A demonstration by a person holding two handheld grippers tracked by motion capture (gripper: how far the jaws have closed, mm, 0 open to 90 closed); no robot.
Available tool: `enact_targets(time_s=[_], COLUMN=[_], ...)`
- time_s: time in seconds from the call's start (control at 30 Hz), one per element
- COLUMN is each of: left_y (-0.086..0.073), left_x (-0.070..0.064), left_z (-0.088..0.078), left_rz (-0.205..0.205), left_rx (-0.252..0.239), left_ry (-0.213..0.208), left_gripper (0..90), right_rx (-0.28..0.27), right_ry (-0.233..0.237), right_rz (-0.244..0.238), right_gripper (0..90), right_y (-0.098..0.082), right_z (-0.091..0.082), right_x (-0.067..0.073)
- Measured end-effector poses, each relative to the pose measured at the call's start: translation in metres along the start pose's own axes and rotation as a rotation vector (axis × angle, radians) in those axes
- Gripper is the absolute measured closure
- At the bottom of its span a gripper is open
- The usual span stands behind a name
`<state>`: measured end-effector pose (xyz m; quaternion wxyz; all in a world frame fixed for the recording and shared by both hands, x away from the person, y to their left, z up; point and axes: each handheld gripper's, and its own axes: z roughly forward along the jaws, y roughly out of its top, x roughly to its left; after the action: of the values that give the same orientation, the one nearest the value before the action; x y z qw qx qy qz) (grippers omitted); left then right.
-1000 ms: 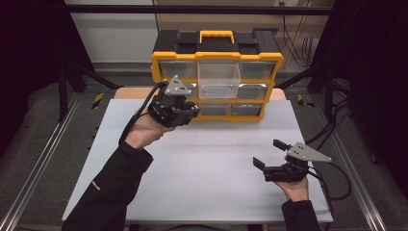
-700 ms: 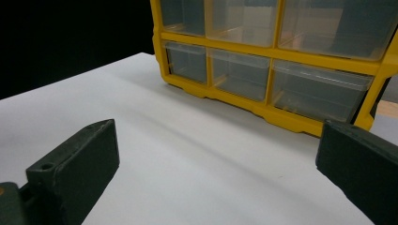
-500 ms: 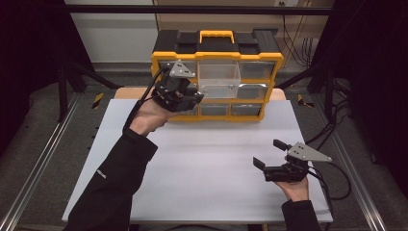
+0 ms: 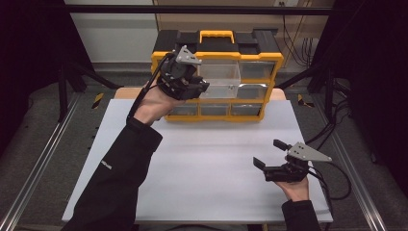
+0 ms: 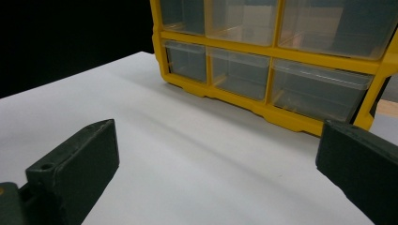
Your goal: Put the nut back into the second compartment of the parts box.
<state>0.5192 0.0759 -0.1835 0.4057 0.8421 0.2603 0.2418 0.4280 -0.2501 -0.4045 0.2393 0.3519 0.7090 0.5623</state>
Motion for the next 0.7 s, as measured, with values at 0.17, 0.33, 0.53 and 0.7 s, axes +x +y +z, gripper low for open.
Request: enact_targets(time_s=[0.17, 0.33, 0.53, 0.7], left_y=[0.009, 0.015, 0.023, 0.025], left_x=[0.000, 0.001, 0.005, 0.012], left_z=[0.008, 0.017, 0.025, 0.036], left_rz=[0.004, 0.004, 0.011, -0.001], left_rx=[-0.010, -0.001, 0.010, 0.025], left_ry=[-0.002, 0.005, 0.016, 0.029], left_gripper=[69.0, 68.9, 68.9, 69.0], right_rx=[0.000, 0.000, -0.002, 0.002], right_ry=[0.000, 0.002, 0.003, 0.003], right_rz=[0.000, -0.002, 0.002, 0.004], right_gripper=[0.3, 0.3, 0.3, 0.3], right_y=[0.000, 0.000, 0.000, 0.000], right_z=[-0.001, -0.001, -0.001, -0.001], right_x=[0.000, 0.000, 0.000, 0.000])
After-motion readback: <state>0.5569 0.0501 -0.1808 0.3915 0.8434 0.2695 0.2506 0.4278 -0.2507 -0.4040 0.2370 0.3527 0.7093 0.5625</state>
